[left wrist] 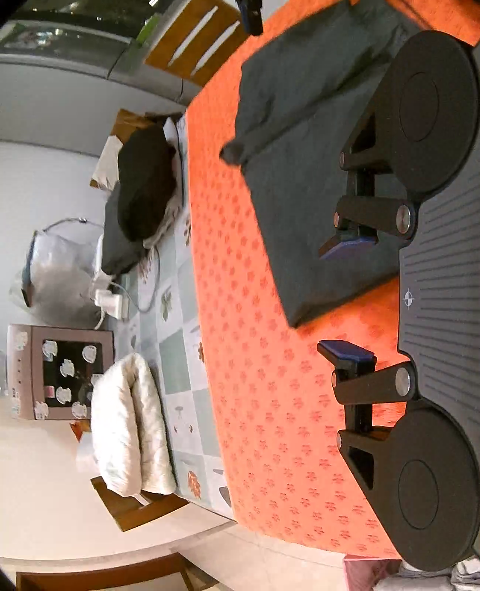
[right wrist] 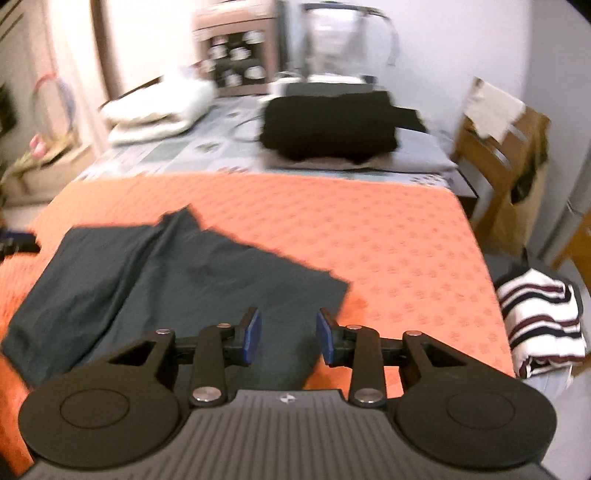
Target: Fold clothes
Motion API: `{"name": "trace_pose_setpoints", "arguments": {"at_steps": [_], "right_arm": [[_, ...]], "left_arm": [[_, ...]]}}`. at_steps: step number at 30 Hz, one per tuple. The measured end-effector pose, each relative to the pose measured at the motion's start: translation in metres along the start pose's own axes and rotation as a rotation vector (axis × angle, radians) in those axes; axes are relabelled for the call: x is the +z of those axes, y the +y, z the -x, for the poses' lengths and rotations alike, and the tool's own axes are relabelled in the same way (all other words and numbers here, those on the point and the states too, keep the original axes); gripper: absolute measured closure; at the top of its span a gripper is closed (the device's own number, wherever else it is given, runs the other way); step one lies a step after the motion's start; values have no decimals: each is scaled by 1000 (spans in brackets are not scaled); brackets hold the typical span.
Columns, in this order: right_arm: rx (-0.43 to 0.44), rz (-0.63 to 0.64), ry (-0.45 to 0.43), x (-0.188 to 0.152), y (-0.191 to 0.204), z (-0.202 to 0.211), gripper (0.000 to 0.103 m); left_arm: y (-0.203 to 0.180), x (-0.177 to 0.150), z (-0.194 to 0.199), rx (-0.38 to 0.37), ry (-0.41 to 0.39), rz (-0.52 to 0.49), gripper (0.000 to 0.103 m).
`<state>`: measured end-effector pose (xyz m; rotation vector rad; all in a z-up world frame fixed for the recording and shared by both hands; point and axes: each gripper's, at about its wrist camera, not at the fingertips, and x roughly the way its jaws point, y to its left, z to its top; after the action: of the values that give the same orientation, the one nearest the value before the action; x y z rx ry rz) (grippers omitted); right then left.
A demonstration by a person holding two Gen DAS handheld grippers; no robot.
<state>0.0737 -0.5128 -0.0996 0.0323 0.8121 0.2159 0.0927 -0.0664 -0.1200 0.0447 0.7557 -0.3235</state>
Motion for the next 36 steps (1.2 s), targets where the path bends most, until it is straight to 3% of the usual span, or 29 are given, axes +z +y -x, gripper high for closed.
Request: {"name": "trace_pose_setpoints", "arguments": {"at_steps": [6,12,15,17,18,19,26,31,33,35,36], "right_arm": [[6,-87,22,7,-35,-41,62],[104,-202,42,9,-55,-78,62],[157,-227,37,7,-54,-84,64],[171,-233,35,6,-50,-85,77],[172,-236,36,5,-48,-86,82],[173,-239,38,5,-47,-86,92],[89,-202,34,12,-46,-65,97],[39,-229,55,0,-53,-73,96],[45,-223,48,0,-51,-75,93],[27,-173,55,5,-44,-74,86],[16,-145,58,7,-40,-73,75]], "left_arm": [[14,17,-36,-25,5,45,53],[27,27,-62,-54,15,99,55],[25,24,-69,-89,45,81,57],[21,21,-70,-99,53,75,65],[21,21,-69,-98,49,80,90],[21,22,-67,-97,44,85,95],[23,28,-47,-28,-6,98,98],[33,18,-60,48,40,130,97],[34,21,-61,50,39,139,92],[34,25,-59,43,25,151,81],[33,28,-55,42,8,148,73]]}}
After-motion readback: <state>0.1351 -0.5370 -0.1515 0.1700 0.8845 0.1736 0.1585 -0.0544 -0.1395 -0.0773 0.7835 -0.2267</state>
